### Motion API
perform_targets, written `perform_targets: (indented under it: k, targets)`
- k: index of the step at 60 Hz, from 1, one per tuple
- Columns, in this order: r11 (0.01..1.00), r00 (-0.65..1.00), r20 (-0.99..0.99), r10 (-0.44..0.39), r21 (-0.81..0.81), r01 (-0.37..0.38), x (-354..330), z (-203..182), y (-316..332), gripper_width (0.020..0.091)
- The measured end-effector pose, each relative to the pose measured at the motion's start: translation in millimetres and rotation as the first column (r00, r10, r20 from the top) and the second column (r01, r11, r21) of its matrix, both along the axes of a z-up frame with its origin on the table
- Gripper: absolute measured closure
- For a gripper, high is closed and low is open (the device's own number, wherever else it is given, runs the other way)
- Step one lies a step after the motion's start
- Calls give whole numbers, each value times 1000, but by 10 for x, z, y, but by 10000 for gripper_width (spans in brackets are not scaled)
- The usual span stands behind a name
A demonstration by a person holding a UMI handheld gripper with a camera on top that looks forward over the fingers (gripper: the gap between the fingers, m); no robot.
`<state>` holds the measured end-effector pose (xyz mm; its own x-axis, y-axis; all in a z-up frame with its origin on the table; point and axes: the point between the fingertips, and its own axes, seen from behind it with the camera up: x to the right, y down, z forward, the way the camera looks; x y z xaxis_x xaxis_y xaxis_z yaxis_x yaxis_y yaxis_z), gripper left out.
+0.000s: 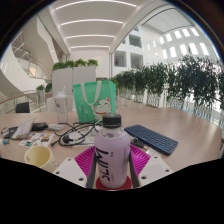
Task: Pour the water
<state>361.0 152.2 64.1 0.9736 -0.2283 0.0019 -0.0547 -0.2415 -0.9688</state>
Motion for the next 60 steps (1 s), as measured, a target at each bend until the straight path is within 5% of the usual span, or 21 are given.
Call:
perform_targets:
  k: [13, 20, 60]
  targets:
    - [998, 999, -44, -18, -67, 15, -65, 3, -137, 529]
    - [990, 993, -101, -54, -133, 40, -68, 24, -351, 248]
    - [979, 991, -107, -83, -195, 61, -1994, 1257, -2816, 270]
